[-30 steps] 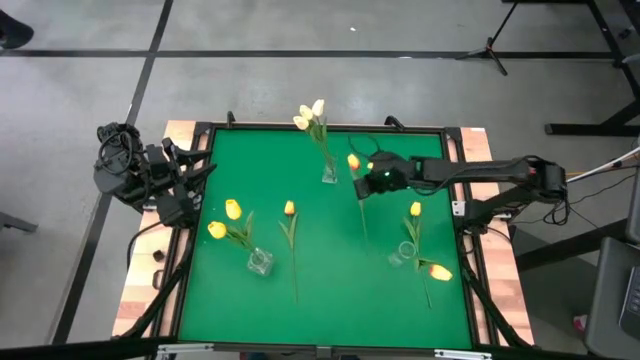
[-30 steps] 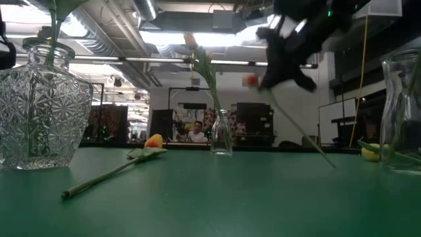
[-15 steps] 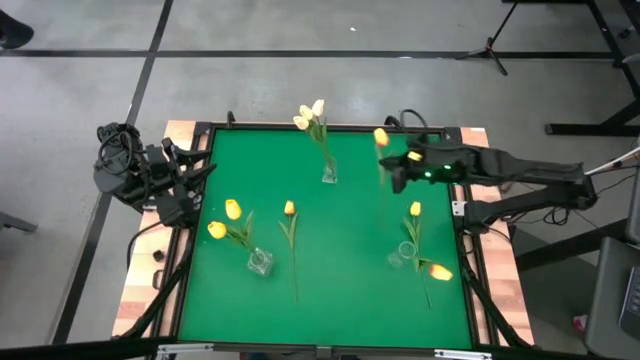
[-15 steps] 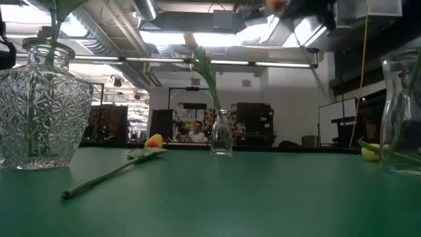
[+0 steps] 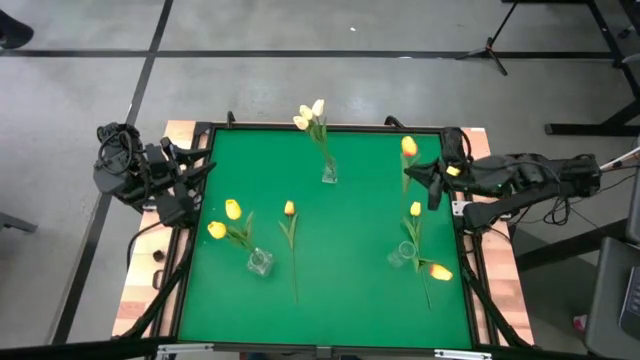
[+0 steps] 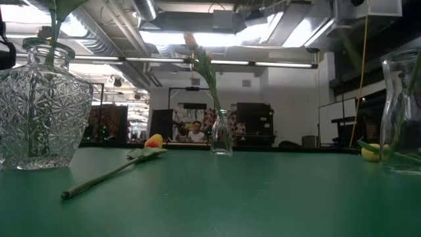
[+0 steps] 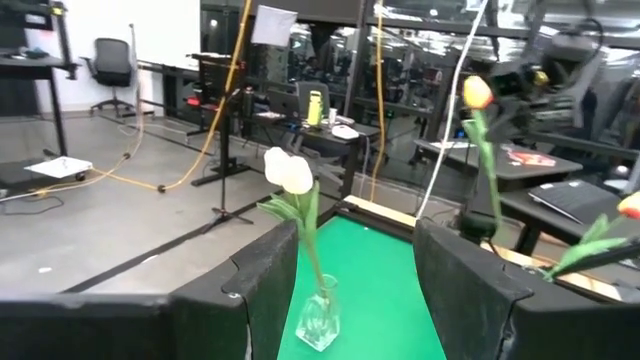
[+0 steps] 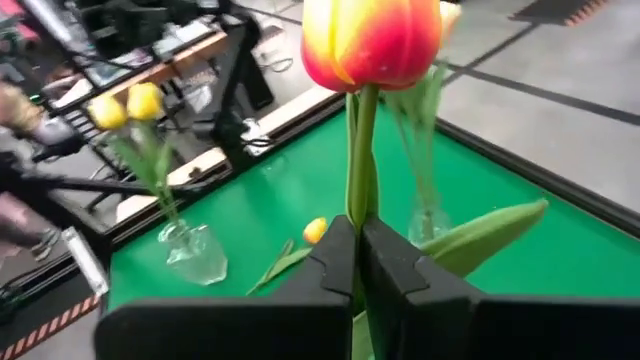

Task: Sort flowers into vase by color
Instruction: Put the right red-yellow tulip into the bottom right transparent vase

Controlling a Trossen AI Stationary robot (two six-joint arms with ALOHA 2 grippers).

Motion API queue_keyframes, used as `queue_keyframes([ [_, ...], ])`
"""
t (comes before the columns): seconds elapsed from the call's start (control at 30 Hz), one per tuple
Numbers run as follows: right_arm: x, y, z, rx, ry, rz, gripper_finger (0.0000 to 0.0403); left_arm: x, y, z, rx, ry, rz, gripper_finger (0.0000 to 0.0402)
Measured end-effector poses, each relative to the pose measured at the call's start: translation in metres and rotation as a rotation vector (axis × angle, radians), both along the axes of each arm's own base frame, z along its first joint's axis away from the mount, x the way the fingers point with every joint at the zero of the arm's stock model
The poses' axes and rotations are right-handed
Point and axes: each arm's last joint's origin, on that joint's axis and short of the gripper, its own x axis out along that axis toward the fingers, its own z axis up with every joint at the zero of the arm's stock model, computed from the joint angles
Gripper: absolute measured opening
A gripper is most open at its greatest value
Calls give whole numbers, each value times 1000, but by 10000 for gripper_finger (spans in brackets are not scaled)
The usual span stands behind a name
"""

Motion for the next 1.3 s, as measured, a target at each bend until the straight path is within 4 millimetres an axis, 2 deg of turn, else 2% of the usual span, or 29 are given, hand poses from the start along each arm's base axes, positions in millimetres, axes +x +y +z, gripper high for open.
queue_keyframes([
  [0.53, -28, 26, 8, -68, -76, 134, 7, -1, 1, 0, -36, -28, 56, 196],
  [0.83, -36, 39, 9, -85, -88, 213, 7, -1, 2, 0, -41, -32, 63, 196],
  [1.3, -22, 72, -23, -206, -20, 182, 7, -1, 2, 0, -58, -47, 92, 196],
])
